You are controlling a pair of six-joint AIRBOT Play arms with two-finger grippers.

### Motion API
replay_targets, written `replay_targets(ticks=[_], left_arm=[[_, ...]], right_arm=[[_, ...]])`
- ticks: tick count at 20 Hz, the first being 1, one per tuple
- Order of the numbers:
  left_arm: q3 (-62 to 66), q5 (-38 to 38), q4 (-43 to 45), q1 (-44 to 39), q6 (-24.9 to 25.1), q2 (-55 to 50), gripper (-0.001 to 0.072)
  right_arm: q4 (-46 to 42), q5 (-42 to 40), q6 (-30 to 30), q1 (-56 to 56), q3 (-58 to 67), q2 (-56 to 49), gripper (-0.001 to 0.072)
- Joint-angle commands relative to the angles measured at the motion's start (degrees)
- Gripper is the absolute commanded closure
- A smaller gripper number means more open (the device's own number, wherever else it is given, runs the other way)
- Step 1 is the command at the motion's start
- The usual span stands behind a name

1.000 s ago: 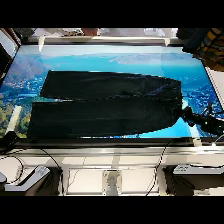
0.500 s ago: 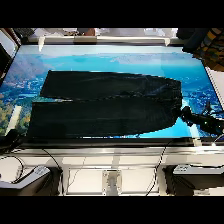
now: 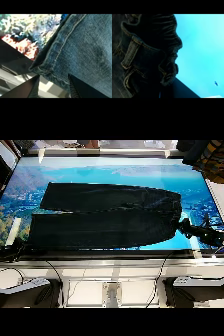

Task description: Fold the clothes and pants, and hang the long-sleeved shirts on hangers.

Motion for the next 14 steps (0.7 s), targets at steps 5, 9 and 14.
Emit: replay_targets(ticks=[5,9,14], left_arm=[[-2.1,10.0,-7.3,-1.7,6.6,-0.7,0.045],[-2.5,12.2,-12.1,-5.8,7.0,-1.7,0.0602],[-0.5,8.9,-17.0,-7.5,7.0,0.3,0.0678]], right_arm=[[0.1,1.9,0.4,0.1,0.1,0.0,0.0688],[0.1,3.1,0.5,0.1,0.1,0.0,0.0687],[0.2,11.5,0.6,0.1,3.7,1.4,0.0689]])
